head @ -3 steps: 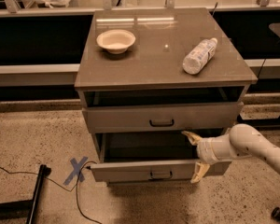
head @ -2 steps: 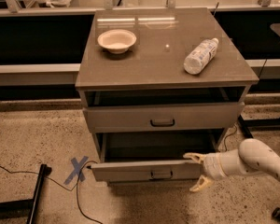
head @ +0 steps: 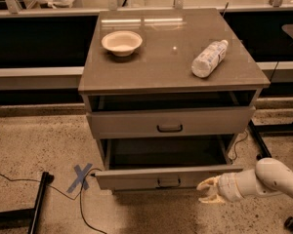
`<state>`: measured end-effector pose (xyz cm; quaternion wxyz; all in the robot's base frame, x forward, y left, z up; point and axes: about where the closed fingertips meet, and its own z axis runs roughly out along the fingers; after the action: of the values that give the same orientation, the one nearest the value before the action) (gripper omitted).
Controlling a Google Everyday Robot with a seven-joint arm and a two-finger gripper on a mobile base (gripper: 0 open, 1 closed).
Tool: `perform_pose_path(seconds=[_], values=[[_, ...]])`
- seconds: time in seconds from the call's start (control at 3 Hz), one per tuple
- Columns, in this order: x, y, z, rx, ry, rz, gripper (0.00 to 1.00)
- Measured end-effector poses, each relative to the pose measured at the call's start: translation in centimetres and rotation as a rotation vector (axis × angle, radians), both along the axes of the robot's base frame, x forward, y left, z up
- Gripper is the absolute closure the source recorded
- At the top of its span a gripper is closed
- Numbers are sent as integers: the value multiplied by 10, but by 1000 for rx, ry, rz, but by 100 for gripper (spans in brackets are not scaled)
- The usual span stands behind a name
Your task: Close middle drawer
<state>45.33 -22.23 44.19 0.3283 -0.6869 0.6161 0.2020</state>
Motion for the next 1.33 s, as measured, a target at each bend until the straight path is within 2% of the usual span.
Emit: perform_pose_path(seconds=[0.33,0.67,1.0,1.33], values=[[0,2,0,1,-1,4,86],[-1,4,-1,3,0,7,100],[5,5,-10,-11,1,5,100],[28,1,-36,-38,-35,-29,100]])
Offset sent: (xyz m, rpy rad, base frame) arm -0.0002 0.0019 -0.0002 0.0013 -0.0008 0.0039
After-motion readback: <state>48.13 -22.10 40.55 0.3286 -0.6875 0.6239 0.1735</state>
